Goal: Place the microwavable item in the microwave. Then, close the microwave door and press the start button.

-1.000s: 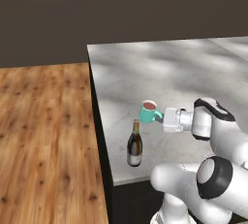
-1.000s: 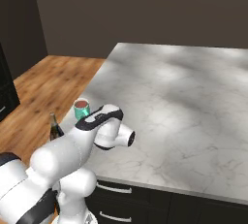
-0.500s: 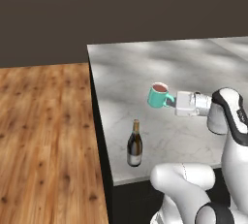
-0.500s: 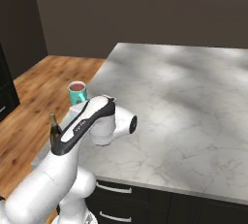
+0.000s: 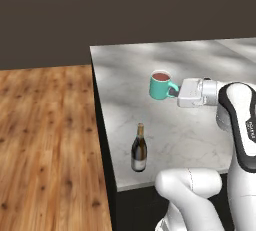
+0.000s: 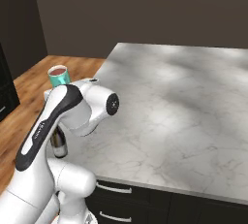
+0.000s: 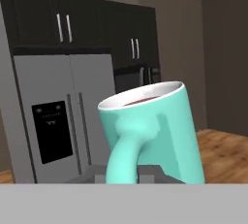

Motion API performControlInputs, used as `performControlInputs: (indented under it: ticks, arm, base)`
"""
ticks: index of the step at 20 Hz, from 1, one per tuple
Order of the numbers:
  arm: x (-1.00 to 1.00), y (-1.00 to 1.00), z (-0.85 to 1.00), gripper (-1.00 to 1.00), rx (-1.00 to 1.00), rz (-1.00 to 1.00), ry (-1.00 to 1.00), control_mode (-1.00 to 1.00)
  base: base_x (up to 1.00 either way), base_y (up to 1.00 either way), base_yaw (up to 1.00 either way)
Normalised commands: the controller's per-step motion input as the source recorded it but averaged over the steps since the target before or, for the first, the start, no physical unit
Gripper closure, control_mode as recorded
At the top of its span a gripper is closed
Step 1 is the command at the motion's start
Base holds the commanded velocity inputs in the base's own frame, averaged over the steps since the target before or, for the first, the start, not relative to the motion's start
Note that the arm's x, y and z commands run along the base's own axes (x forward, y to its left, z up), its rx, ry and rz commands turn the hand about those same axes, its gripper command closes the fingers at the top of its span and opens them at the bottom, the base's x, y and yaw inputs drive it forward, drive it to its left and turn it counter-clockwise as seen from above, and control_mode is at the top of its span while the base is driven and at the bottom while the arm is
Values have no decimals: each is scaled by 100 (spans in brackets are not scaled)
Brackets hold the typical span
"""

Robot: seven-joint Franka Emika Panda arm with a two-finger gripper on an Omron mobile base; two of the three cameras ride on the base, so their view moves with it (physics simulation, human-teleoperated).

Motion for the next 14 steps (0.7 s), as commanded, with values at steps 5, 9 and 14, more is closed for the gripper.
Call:
performControlInputs:
  ticks: [5, 9, 14]
  arm:
    - [-1, 1, 0, 100, 0, 0, 0, -100]
    - [-22, 0, 2, 100, 0, -1, -6, 100]
    - [0, 0, 0, 100, 0, 0, 0, 100]
  base:
    - [0, 0, 0]
    - [-45, 6, -2]
    - [-98, 57, 0]
